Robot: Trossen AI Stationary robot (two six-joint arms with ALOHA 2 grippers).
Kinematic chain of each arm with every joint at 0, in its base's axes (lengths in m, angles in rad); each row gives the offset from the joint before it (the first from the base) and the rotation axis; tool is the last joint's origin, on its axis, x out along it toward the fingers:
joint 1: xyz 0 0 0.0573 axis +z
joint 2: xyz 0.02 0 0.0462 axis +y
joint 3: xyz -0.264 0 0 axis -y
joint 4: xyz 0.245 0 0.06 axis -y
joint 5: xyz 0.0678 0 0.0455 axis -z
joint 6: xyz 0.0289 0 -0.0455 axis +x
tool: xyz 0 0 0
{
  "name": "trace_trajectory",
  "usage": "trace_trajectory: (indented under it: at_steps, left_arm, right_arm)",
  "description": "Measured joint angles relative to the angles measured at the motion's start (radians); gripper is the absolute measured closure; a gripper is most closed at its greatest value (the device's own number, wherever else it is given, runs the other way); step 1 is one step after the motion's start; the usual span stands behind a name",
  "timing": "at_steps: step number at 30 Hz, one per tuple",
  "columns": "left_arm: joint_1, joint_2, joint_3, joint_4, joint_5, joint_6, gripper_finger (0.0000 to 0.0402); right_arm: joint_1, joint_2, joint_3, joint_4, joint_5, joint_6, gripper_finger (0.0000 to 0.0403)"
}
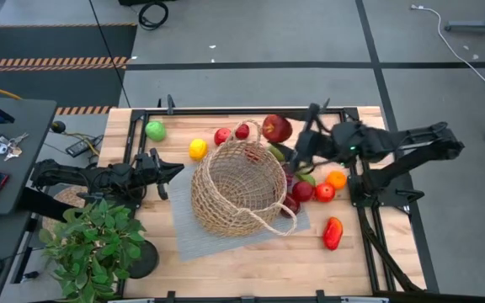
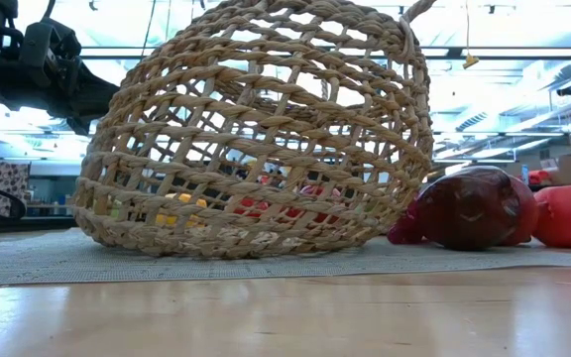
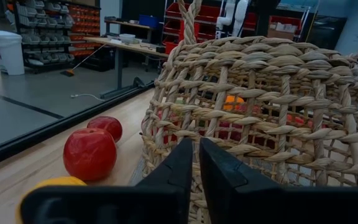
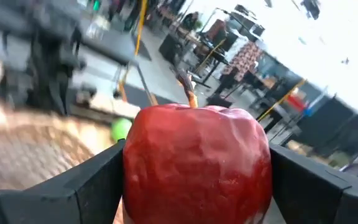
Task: Build produce basket
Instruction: Put the red apple into the basket
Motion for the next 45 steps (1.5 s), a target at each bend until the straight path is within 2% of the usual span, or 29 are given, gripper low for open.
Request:
trace_trajectory:
  at_steps: [6, 12, 15, 31, 37, 42, 45]
  left_arm:
    - [0.000, 0.000, 0.000, 0.000, 0.000, 0.000, 0.0363]
    - [0.000, 0.000, 0.000, 0.000, 0.000, 0.000, 0.0369]
    - [0.000, 0.000, 0.000, 0.000, 0.000, 0.000, 0.0366]
    - [0.000, 0.000, 0.000, 0.000, 0.000, 0.000, 0.0367]
    - [0.000, 0.000, 0.000, 0.000, 0.000, 0.000, 0.0361]
    - [0.000, 0.000, 0.000, 0.000, 0.000, 0.000, 0.0367]
    - [0.000, 0.000, 0.000, 0.000, 0.000, 0.000, 0.0369]
  right_arm:
    - [0.016, 0.056, 0.000, 0.012, 0.043, -0.298, 0.0054]
    - [0.055, 0.071, 0.000, 0.043, 0.070, -0.442, 0.0054]
    - [0.081, 0.065, 0.000, 0.058, 0.107, -0.462, 0.0054]
    - [0.139, 0.023, 0.000, 0.083, 0.103, -0.330, 0.0054]
    - [0.126, 0.023, 0.000, 0.079, 0.156, -0.150, 0.0054]
    - [0.099, 0.023, 0.000, 0.074, 0.299, 0.069, 0.0054]
    - [0.060, 0.023, 0.000, -0.030, 0.356, 0.226, 0.0054]
